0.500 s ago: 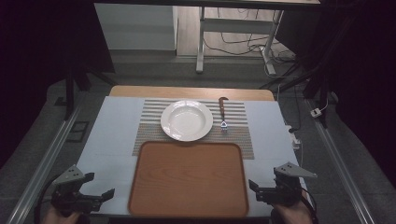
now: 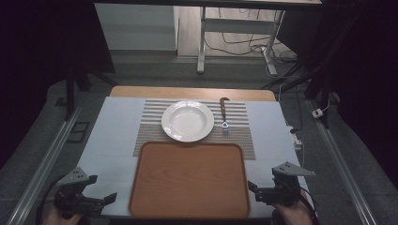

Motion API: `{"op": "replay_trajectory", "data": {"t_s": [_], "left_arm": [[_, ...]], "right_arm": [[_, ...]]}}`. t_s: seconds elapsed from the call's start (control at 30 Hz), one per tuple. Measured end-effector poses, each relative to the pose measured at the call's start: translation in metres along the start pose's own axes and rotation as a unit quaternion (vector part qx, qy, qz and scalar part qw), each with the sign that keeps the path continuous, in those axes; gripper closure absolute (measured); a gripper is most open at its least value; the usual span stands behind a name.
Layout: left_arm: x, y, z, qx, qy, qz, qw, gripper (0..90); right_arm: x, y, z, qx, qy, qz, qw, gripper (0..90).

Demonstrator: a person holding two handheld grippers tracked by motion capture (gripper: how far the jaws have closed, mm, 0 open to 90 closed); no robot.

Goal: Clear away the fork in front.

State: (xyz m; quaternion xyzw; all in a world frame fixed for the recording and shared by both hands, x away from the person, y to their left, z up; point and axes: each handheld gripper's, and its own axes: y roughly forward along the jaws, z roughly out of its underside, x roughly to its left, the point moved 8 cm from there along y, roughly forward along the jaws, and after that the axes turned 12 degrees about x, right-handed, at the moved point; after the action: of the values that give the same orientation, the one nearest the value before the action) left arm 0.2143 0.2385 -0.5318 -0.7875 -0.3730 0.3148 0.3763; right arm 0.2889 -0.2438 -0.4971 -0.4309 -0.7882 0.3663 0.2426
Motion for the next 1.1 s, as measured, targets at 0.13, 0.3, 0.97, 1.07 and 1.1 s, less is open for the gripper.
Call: {"op": "replay_trajectory", "data": {"t_s": [0.13, 0.3, 0.97, 1.07, 1.1], "left_arm": [[0.0005, -0.0005, -0.0002, -0.003, -0.002, 0.0, 1.0, 0.0], [0.0033, -0.0026, -0.0008, -0.012, 0.005, -0.019, 0.9997, 0.0], [0.0026, -0.0027, -0.0011, -0.014, 0.002, 0.002, 0.9999, 0.0], [0.0018, -0.0019, -0.0009, -0.01, 0.007, 0.003, 0.9999, 0.0], [0.0018, -0.0019, -0.0008, -0.011, 0.007, 0.004, 0.9999, 0.0]], "right_arm": [[0.0008, 0.0015, 0.0001, 0.005, -0.002, -0.002, 1.0, 0.0], [0.0, 0.0026, 0.0007, 0.013, 0.0, -0.002, 0.9999, 0.0], [0.0008, 0.0064, -0.0036, 0.024, -0.022, 0.001, 0.9995, 0.0], [0.0034, 0.0084, -0.0051, 0.028, -0.032, 0.0, 0.9991, 0.0], [0.0043, 0.0093, -0.0057, 0.03, -0.036, -0.002, 0.9989, 0.0]]}}
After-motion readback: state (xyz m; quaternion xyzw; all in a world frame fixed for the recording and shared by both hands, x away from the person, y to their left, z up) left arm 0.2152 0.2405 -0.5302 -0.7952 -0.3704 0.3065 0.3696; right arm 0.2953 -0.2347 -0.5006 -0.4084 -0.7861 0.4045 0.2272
